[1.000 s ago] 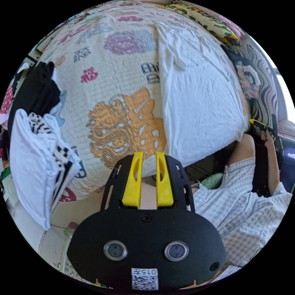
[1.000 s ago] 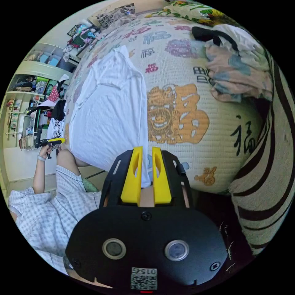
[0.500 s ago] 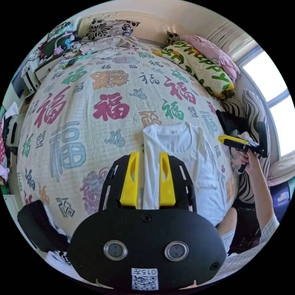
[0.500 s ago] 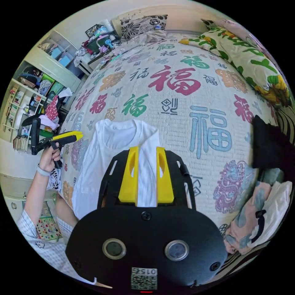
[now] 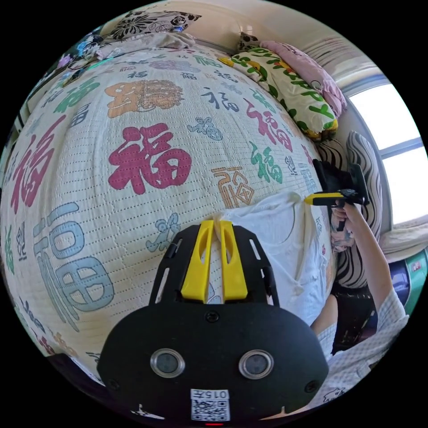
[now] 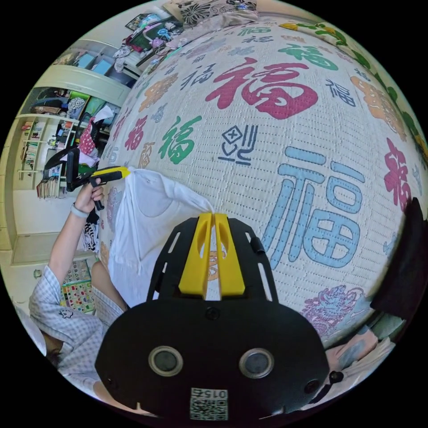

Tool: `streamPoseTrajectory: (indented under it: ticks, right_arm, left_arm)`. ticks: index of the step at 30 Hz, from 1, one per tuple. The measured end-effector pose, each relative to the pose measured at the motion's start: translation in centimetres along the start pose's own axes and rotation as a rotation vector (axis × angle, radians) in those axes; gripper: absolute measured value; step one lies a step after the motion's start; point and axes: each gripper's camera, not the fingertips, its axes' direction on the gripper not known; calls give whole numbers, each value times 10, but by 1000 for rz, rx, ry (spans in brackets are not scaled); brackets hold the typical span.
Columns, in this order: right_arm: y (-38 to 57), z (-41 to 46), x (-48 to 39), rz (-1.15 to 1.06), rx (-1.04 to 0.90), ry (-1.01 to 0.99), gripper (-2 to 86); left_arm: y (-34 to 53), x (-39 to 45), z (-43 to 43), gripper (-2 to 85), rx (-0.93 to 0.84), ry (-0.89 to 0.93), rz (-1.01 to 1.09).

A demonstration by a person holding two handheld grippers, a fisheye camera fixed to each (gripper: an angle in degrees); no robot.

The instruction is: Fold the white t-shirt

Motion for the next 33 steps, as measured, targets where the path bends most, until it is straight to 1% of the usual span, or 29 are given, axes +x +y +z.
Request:
streamPoseTrajectory:
  ticks: [2,4,6,7,9,11,12,14,16,18,21,24,26,28,32,33]
  right_arm:
    - [-4,-2,-4,-33,13,2,19]
    - [-8,-2,-11,-54,30,35,38]
    - [-13,3,-20,-93,0,45,58]
    - [-17,10,-24,-104,-41,53,56]
    - [-18,13,-32,-115,-51,120,40]
    - [-19,12,-37,-127,-83,130,7]
    - [-18,10,-38,-125,-83,137,4]
    - [-14,-7,-40,-123,-28,166,-5]
    - [-11,-22,-40,-111,7,167,-8]
    - [-7,-37,-44,-104,52,178,-9]
    - [-5,-56,-57,-116,80,211,-10]
    - [-4,-70,-67,-96,137,277,-10]
    - [1,-85,-67,-46,226,237,-9]
    - [9,-93,-68,-17,271,209,-9]
    - [42,-99,-82,-67,286,183,-9]
    - [49,-100,-84,-81,289,178,-9]
  left_arm:
    - [-5,5,1,37,-4,-1,45]
    - [-10,20,2,61,-1,-44,115]
    - [-15,28,7,69,-25,-49,146]
    - [-18,34,12,65,-56,-61,163]
    - [-19,44,18,36,-90,-103,201]
    - [-19,53,15,22,-91,-117,224]
    - [-19,58,10,17,-87,-141,232]
    - [-20,62,-6,11,-51,-137,231]
    - [-23,63,-34,6,0,-68,201]
    - [-26,69,-53,4,22,-50,205]
    - [-32,93,-78,3,25,-90,253]
    - [-34,116,-107,3,108,-146,258]
    - [-33,123,-126,4,169,-142,233]
    - [-22,132,-147,4,228,-126,226]
    - [14,151,-169,6,230,-106,282]
    - [34,159,-178,6,242,-97,318]
